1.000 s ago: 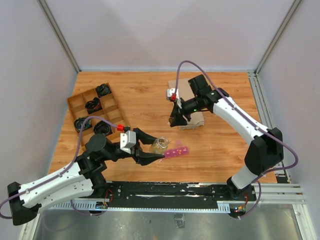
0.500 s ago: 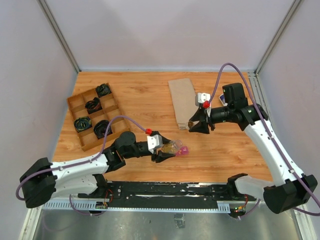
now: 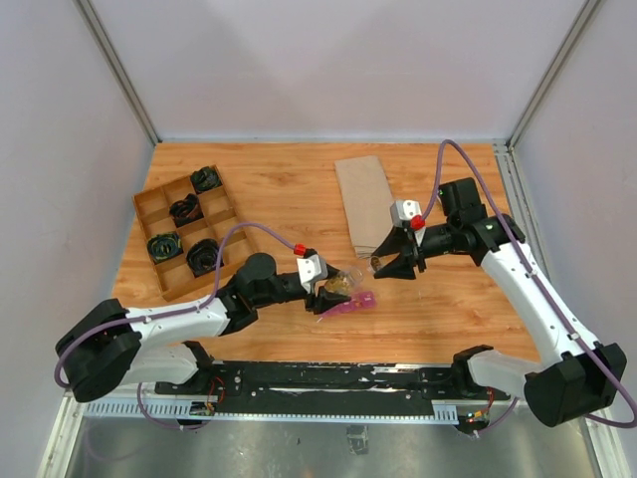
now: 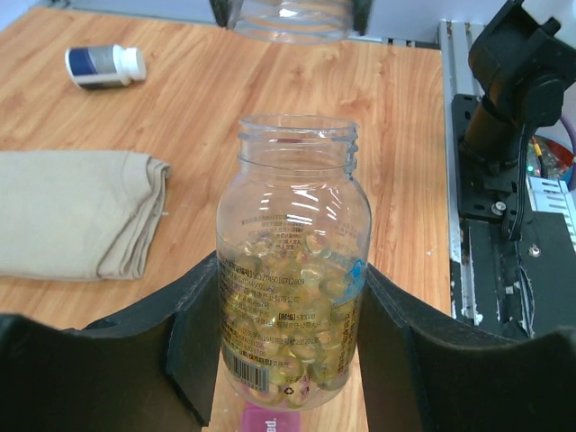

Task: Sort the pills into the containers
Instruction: Screw the lid of the pill bottle onto the pill bottle.

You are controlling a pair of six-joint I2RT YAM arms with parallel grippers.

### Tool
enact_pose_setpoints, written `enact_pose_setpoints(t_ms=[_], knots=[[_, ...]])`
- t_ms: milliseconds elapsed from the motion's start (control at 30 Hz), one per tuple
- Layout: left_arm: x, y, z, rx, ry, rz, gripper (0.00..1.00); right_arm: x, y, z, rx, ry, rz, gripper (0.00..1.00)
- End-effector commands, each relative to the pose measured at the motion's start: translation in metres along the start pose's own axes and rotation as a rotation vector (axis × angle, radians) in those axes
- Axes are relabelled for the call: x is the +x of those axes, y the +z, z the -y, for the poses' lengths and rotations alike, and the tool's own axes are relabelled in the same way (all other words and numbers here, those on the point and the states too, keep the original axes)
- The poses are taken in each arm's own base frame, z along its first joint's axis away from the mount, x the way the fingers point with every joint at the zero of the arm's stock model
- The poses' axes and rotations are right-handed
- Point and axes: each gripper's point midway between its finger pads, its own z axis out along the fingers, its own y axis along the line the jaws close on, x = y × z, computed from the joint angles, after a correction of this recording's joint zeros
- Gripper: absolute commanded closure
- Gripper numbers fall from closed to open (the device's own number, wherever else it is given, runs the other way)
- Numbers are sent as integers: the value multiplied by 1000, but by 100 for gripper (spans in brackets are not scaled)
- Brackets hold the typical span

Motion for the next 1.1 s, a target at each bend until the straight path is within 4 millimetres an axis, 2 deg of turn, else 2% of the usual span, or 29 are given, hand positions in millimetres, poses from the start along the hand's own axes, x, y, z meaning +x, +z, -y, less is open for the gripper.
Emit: enact_pose_setpoints(t_ms=[0,167,367,800,1067], knots=[[-8,8,-3,16,-21,21,100,-3,15,-8,-58,-127,-28,73],[0,6,-2,25,-44,-21,100,-5,25,-5,-84,-150,-78,73],[-3,3,6,55,-55,8,100,9,40,-9,-120,-128,-120,69],[-7,4,11,79,-84,30,100,18,41,-10,-125,-89,-136,68],[-3,5,10,77,-94,23,100,9,41,-26,-180,-85,-85,66]])
